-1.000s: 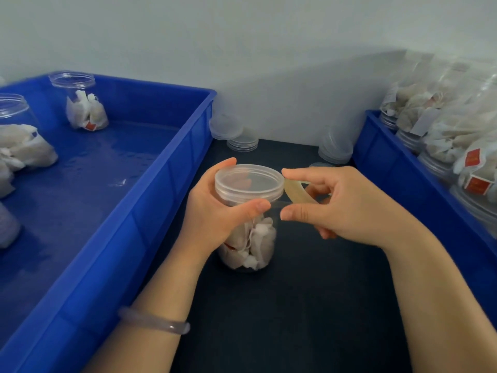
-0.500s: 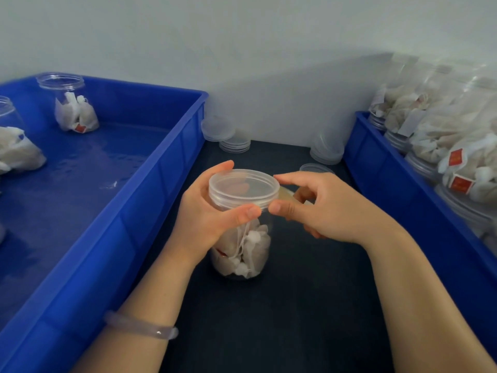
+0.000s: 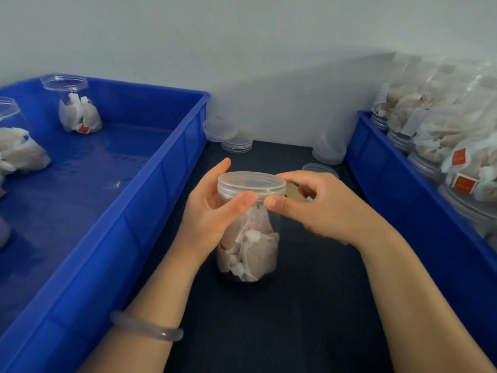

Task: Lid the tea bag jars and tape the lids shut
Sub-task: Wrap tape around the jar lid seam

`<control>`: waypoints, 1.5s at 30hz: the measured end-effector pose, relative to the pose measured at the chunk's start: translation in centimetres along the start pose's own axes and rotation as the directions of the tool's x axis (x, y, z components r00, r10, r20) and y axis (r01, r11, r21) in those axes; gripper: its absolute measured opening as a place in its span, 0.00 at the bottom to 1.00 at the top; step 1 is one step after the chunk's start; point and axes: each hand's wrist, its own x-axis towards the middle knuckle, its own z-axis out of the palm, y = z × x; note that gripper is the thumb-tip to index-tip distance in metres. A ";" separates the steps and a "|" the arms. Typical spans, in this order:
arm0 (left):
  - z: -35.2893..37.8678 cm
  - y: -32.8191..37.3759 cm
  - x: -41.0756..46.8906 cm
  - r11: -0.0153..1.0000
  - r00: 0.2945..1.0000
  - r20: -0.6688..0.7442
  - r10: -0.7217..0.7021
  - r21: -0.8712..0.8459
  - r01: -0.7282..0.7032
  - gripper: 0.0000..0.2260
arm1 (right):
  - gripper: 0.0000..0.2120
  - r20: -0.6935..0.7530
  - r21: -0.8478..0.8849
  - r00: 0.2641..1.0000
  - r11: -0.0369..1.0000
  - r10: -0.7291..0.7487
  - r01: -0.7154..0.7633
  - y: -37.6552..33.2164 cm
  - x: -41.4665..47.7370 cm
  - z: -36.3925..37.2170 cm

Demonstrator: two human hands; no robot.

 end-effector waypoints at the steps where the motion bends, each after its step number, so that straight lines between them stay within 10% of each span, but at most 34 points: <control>1: 0.1 0.2 0.0 0.999 1.000 0.000 0.003 0.033 -0.003 0.46 | 0.32 -0.012 -0.024 0.999 0.999 -0.030 0.030 -0.2 0.0 0.2; 8: 0.1 0.5 -0.1 0.986 1.000 -0.018 0.020 0.163 -0.016 0.47 | 0.18 0.190 0.010 0.980 0.999 -0.052 0.051 -0.4 -0.7 -0.9; 13: -0.3 0.5 0.1 0.998 0.999 -0.029 0.016 0.059 -0.014 0.44 | 0.42 0.192 0.012 0.981 0.999 0.029 -0.032 0.1 -0.7 -1.5; 27: -0.4 0.2 -0.1 1.000 0.968 0.251 -0.018 -0.017 0.023 0.44 | 0.22 0.218 0.174 0.974 0.984 -0.060 0.022 0.6 -0.3 -1.1; 33: -0.5 0.6 0.0 0.997 0.996 0.050 0.070 0.026 -0.071 0.36 | 0.22 0.111 0.094 0.993 0.995 -0.028 0.017 0.1 -0.3 -0.8; 39: 0.2 1.0 0.1 0.977 0.999 -0.015 -0.044 0.208 0.046 0.55 | 0.23 0.132 -0.087 0.987 0.991 -0.090 0.102 -0.9 -0.4 -0.3; 45: 0.2 0.6 0.2 0.985 0.999 -0.047 -0.010 0.170 0.018 0.45 | 0.19 0.226 -0.012 0.974 0.999 -0.032 0.036 -0.3 -0.6 -1.1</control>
